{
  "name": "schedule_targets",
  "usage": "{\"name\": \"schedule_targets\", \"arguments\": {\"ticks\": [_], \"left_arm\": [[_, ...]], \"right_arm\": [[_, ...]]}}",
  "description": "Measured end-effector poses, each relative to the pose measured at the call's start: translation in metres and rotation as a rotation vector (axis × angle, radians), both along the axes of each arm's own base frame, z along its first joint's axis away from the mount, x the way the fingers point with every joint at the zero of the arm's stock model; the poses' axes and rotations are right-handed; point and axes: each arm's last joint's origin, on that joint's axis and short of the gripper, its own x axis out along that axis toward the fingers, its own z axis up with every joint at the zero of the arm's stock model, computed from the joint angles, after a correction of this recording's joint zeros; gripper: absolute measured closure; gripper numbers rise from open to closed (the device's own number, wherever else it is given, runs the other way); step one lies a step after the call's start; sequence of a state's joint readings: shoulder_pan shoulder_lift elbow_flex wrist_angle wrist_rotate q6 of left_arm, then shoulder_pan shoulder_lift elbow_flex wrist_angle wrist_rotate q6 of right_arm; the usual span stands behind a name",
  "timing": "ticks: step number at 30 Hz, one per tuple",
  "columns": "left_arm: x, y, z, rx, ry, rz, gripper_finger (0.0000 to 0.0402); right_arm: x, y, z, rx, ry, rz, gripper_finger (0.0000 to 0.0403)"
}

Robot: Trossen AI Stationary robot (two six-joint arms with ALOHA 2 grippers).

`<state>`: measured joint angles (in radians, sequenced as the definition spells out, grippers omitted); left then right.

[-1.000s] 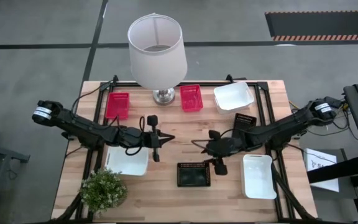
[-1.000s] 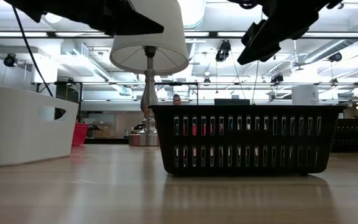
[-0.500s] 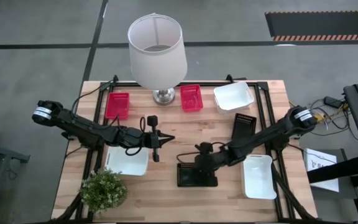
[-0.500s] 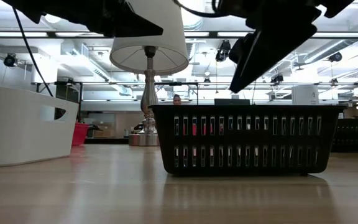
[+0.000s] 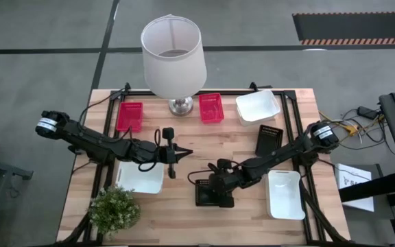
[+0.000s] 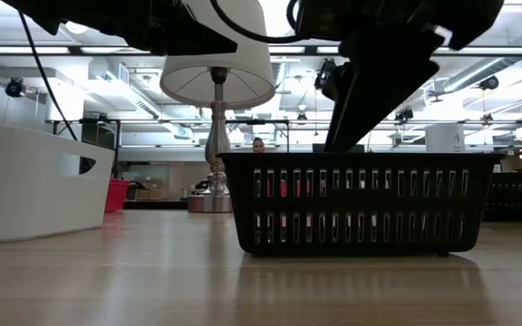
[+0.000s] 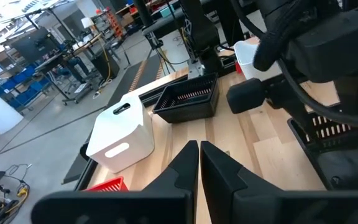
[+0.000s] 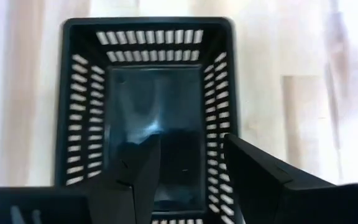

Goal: Stack baskets by color
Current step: Stack the bottom black bin on top of the stacked black bins

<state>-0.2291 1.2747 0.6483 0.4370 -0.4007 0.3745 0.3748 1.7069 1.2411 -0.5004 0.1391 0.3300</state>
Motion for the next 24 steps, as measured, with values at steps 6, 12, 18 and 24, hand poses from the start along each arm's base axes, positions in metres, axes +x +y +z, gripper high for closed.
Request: {"name": "schedule_targets", "arguments": {"ticks": [6,12,18,24], "left_arm": [[0.000,0.000,0.000,0.007,0.000,-0.001,0.0401],[0.000,0.000,0.000,0.007,0.001,-0.001,0.0401],[0.000,0.000,0.000,0.007,0.000,-0.001,0.0401],[0.000,0.000,0.000,0.007,0.001,-0.001,0.0401]], "right_arm": [[-0.001,-0.005,0.012,-0.096,-0.070,-0.026,0.0234],[0.006,-0.005,0.003,-0.146,-0.100,-0.008,0.0234],[0.013,-0.005,-0.011,-0.166,-0.088,0.016,0.0240],[0.019,-0.013,-0.023,-0.182,-0.058,-0.006,0.0256]]}}
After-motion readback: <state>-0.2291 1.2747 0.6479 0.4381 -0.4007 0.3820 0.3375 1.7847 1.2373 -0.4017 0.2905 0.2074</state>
